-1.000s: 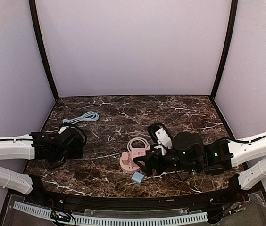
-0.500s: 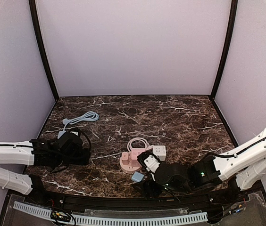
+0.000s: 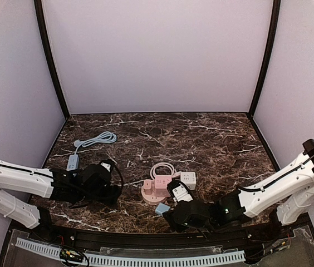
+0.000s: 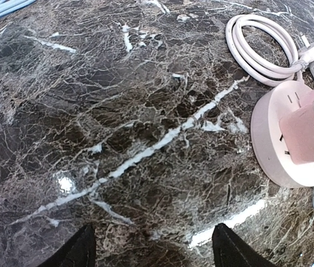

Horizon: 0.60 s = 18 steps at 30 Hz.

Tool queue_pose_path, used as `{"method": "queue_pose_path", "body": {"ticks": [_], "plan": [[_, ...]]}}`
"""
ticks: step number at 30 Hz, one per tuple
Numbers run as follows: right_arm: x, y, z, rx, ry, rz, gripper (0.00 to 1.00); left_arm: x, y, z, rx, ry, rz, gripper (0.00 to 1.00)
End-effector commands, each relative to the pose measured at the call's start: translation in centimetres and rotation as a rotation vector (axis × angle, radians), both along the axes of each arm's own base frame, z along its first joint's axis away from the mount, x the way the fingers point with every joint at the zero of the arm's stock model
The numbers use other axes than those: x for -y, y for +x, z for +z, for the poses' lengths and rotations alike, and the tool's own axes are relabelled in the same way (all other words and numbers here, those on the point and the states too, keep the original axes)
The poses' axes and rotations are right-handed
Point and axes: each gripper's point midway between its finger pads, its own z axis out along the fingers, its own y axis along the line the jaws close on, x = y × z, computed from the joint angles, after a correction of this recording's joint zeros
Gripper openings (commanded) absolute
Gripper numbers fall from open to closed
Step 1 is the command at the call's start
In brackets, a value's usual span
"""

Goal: Insert the plug

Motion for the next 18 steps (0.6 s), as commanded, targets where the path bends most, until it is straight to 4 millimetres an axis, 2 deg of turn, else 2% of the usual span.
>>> {"method": "queue_pose_path", "body": {"ticks": [1,10,18], "plan": [[-0.9,1.6,-0.5,0.01,0.011,-0.052,0.57,1.8,0.3,0.5,0.008,-0.032,-0.042,0.7],[-3.0,4.2,-0.8,0.008,0.056,-0.054,0.53,4.2,0.0,-0.4,-0.021,-0.059,-0.119,0.65],[-3.6,6.8,-1.2,-0.001,0.074,-0.083,0.52,6.8,0.4,-1.3,-0.045,-0.088,-0.166,0.63]]}}
